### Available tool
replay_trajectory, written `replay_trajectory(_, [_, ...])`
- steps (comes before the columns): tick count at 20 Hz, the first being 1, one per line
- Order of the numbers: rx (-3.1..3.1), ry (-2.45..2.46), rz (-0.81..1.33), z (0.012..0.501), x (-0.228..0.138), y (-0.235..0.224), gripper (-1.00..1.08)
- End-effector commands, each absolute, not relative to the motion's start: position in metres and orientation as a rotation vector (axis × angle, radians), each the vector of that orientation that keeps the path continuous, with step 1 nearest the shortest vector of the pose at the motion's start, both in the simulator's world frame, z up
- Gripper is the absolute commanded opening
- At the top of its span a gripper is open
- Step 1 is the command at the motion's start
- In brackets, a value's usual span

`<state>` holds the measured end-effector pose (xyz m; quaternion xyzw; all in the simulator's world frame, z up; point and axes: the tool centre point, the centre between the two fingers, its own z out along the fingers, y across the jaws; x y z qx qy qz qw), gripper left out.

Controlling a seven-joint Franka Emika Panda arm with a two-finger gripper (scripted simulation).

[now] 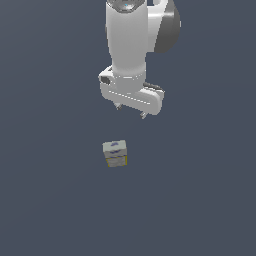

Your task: Pick up the object and move it to a goal position.

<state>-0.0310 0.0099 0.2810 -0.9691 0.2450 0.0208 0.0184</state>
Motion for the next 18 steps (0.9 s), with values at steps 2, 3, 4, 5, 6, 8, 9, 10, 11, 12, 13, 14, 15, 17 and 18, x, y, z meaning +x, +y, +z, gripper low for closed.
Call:
replay_trajectory(2, [-2.963, 0.926, 0.064, 0.272, -0.021, 0.003, 1.00])
replay_trajectory(3, [-2.948, 0.972, 0.064, 0.269, -0.019, 0.001, 1.00])
replay_trajectory(4, [-2.933, 1.018, 0.064, 0.267, -0.016, -0.001, 1.00])
replay_trajectory(5, [-2.918, 1.064, 0.063, 0.264, -0.013, -0.002, 1.00])
replay_trajectory(6, [-2.902, 1.109, 0.062, 0.262, -0.011, -0.004, 1.00])
replay_trajectory(8, [-2.868, 1.199, 0.061, 0.256, -0.006, -0.008, 1.00])
replay_trajectory(9, [-2.850, 1.244, 0.060, 0.254, -0.003, -0.010, 1.00])
replay_trajectory(10, [-2.831, 1.288, 0.058, 0.251, -0.001, -0.013, 1.00])
replay_trajectory(11, [-2.812, 1.332, 0.057, 0.248, 0.002, -0.015, 1.00])
replay_trajectory(12, [-2.793, 1.376, 0.055, 0.246, 0.004, -0.017, 1.00])
replay_trajectory(13, [-2.772, 1.419, 0.054, 0.243, 0.007, -0.019, 1.00])
replay_trajectory(14, [-2.752, 1.462, 0.052, 0.240, 0.009, -0.021, 1.00])
replay_trajectory(15, [-2.730, 1.505, 0.049, 0.238, 0.012, -0.023, 1.00])
replay_trajectory(17, [-2.686, 1.589, 0.044, 0.232, 0.016, -0.027, 1.00])
replay_trajectory(18, [-2.663, 1.631, 0.042, 0.229, 0.019, -0.029, 1.00])
